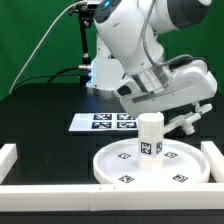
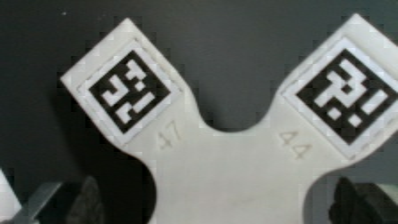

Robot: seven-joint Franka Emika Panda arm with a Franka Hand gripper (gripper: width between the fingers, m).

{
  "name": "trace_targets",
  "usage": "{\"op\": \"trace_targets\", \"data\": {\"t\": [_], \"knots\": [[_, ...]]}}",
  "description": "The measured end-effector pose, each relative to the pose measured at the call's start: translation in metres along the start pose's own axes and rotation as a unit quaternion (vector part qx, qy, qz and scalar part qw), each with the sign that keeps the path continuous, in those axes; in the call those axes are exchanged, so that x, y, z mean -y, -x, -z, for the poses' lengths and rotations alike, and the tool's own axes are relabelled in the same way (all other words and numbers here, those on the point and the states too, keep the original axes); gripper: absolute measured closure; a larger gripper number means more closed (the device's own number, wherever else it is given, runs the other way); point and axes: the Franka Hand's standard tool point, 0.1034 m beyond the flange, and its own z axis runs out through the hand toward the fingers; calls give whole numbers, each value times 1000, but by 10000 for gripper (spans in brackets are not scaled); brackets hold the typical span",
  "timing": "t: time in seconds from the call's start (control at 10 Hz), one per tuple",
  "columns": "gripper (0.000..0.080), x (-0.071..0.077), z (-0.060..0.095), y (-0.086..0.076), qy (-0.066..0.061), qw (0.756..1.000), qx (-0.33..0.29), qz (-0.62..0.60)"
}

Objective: Assemble round table

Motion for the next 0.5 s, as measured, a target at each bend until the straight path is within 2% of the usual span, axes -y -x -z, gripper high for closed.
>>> {"op": "trace_targets", "data": {"t": [0.2, 0.5], "knots": [[151, 5, -10, 3, 3, 1000, 3, -8], [163, 5, -10, 4, 4, 1000, 3, -10]]}}
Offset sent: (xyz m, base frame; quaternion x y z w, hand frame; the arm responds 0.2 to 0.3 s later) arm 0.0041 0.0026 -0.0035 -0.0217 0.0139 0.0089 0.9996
